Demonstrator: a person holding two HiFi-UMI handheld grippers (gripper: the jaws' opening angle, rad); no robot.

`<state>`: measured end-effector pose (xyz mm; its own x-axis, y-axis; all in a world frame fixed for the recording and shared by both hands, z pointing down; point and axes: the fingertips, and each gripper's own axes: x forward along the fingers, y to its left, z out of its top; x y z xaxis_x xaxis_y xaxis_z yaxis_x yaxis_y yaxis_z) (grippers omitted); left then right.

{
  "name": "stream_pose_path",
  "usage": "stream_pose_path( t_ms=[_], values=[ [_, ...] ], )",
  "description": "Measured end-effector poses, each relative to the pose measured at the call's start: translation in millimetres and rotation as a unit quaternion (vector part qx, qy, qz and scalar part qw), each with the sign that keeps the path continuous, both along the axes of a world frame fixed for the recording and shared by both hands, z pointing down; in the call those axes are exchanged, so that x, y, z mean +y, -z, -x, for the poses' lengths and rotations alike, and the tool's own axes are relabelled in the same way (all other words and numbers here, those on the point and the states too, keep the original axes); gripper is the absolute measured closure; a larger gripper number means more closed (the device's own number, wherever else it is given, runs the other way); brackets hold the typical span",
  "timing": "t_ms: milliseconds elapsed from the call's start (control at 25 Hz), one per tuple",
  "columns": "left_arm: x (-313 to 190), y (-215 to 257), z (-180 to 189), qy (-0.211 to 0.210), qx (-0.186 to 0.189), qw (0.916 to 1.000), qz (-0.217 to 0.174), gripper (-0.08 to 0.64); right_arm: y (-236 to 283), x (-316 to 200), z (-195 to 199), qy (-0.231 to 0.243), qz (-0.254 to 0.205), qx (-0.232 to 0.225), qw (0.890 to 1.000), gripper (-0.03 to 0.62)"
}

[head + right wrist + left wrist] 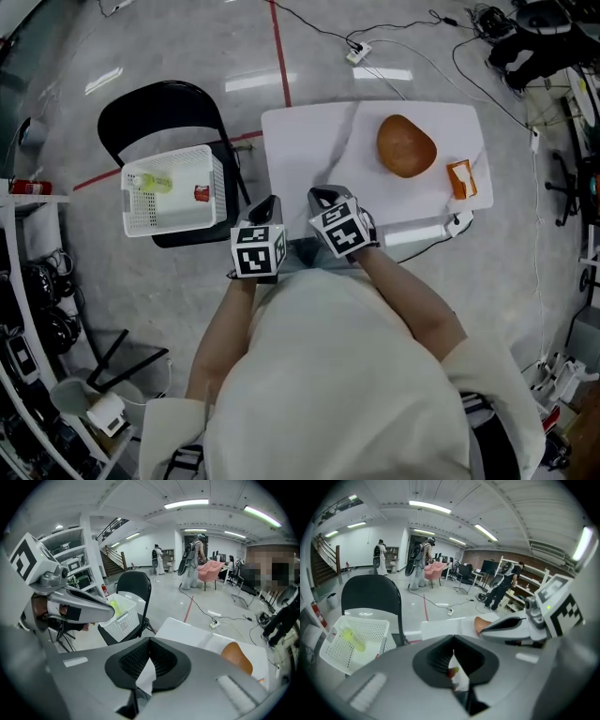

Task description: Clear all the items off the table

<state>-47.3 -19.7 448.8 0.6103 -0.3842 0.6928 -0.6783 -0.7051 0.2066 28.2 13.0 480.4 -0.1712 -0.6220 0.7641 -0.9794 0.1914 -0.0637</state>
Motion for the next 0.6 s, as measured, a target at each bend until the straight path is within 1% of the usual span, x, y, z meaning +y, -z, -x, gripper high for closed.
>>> stream_pose_path(
  t_ms=[120,240,600],
  values=[
    [12.2,3.0,-0.8,-0.028,0.003,0.9996,-0.002,0.551,2.4,14.8,4.1,-0.027,0.008,0.001,1.000,0.595],
    [24.1,1.6,1.5,-0.049,0.007,0.9988,0.000,0.551,0.3,28.6,9.6,-0.044,0.013,0.005,0.999,0.595],
    [45.0,-4.0,10.6,-0.071,0.015,0.9973,0.012,0.551,0.1,63.8,15.8,-0.079,0.015,0.017,0.997,0.595]
  ],
)
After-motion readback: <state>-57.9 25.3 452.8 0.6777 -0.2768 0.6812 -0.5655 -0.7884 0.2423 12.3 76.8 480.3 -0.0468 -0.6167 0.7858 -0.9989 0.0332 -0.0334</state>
